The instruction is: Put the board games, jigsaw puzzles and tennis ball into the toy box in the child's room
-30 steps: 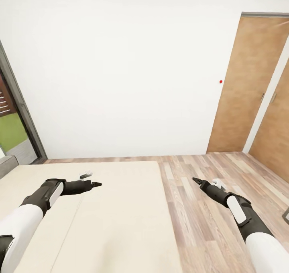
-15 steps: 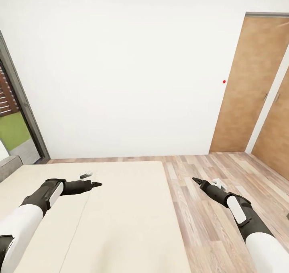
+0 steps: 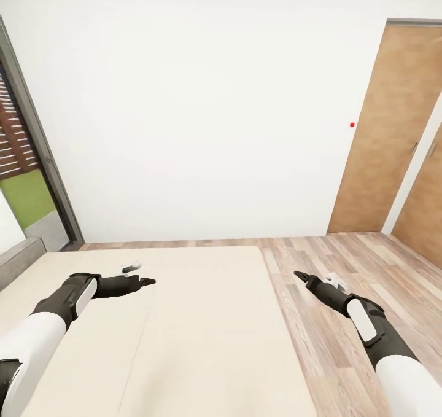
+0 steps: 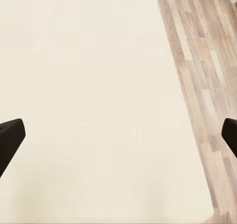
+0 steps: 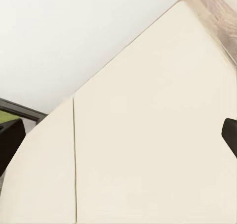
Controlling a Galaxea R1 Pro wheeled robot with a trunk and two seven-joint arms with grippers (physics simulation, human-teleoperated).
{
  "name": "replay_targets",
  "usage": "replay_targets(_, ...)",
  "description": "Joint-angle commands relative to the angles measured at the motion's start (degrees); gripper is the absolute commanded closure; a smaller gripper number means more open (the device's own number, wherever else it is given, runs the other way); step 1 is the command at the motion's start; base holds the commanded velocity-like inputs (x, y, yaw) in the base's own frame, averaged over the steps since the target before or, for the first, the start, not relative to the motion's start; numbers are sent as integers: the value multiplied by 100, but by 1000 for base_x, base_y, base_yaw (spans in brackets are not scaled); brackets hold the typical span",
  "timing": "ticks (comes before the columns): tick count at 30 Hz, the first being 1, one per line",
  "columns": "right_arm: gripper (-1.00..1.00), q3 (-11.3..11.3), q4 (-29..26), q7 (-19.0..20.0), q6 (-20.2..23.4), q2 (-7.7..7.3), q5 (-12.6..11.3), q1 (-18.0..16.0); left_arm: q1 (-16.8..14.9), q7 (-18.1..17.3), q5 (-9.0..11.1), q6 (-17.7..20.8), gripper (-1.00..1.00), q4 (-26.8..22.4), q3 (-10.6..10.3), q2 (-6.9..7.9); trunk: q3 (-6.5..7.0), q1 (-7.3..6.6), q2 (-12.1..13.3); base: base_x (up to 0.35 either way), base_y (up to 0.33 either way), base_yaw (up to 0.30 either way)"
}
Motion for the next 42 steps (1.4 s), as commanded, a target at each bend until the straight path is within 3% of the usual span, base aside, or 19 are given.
replay_targets(1, -100, -21, -4, 10, 46, 3, -22, -6, -4, -4, 30, 43, -100, -1, 12, 2, -14, 4, -14, 0, 278, 0)
replay_targets(42, -100, -21, -3, 10, 46, 3, -13, -6, -4, -4, 26, 43, -100, -1, 13, 36, -14, 4, -14, 0, 278, 0)
